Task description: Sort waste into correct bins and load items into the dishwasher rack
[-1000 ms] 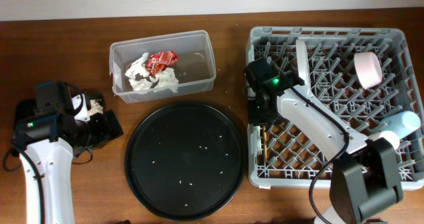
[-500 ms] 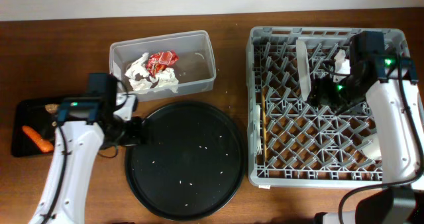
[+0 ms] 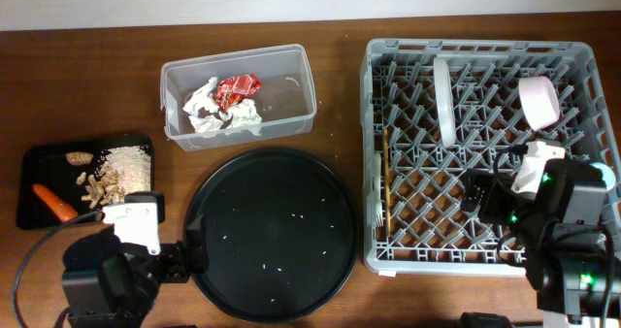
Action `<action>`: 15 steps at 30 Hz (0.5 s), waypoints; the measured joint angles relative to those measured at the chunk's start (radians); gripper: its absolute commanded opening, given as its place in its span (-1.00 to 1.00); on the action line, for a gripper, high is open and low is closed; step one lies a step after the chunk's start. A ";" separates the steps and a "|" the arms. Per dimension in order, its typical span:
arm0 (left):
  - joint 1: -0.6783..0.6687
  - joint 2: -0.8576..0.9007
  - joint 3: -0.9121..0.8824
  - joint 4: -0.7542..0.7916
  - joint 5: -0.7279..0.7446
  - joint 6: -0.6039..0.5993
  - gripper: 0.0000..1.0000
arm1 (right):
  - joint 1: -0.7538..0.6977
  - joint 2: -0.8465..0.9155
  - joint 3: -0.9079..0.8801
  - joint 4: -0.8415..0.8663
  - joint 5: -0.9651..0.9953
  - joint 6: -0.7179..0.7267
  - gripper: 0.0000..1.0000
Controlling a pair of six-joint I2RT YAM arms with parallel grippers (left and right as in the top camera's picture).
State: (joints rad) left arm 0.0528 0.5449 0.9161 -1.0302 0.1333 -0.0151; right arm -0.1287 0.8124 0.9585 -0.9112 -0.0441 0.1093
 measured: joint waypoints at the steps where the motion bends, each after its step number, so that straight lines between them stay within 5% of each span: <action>1: 0.000 0.000 0.000 -0.002 0.000 0.000 0.99 | 0.000 0.013 0.000 0.000 0.002 0.000 0.97; 10: 0.000 0.000 0.000 -0.002 0.000 0.000 0.99 | 0.014 0.192 -0.002 0.000 0.003 0.000 0.97; 15: 0.000 0.000 0.000 -0.005 0.000 0.000 0.99 | 0.018 -0.094 -0.009 -0.019 0.003 0.000 0.97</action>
State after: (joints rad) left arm 0.0528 0.5449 0.9157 -1.0348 0.1333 -0.0151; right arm -0.1104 0.7185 0.9493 -0.9302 -0.0414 0.1089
